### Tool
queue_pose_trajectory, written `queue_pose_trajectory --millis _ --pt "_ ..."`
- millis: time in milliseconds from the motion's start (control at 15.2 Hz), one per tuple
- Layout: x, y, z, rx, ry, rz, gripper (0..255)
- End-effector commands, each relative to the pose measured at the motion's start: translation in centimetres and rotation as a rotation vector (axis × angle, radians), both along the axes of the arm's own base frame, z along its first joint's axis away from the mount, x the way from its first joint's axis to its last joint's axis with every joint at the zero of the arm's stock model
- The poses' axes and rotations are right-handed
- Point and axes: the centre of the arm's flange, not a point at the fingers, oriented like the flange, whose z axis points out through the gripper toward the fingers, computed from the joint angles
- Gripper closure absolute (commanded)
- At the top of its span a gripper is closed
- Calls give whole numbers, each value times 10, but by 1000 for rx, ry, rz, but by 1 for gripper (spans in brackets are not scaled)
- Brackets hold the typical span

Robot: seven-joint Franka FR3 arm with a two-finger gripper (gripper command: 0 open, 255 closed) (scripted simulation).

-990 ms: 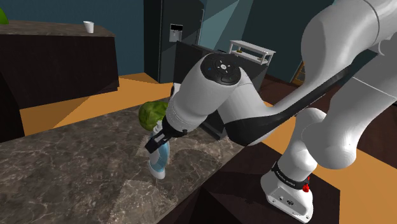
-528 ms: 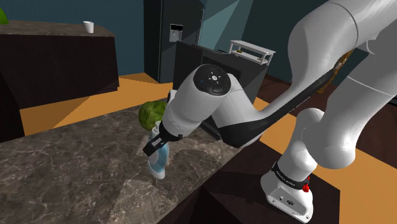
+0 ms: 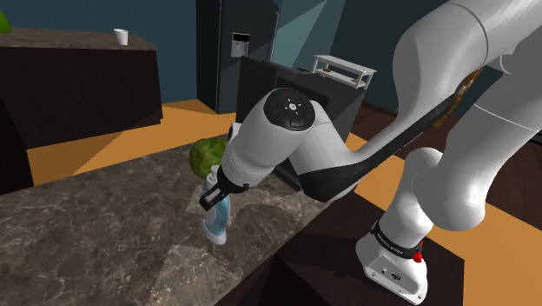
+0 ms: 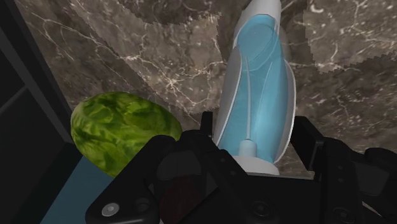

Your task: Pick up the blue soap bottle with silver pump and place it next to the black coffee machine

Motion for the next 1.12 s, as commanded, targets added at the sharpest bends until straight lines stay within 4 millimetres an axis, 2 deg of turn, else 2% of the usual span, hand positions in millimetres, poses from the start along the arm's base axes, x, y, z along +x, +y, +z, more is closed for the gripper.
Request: queue_pose_trajectory --millis 0,396,1056 --pt "0 0 0 0 0 0 255" --pt "0 0 0 0 0 0 255" --pt "0 0 53 0 0 0 255"
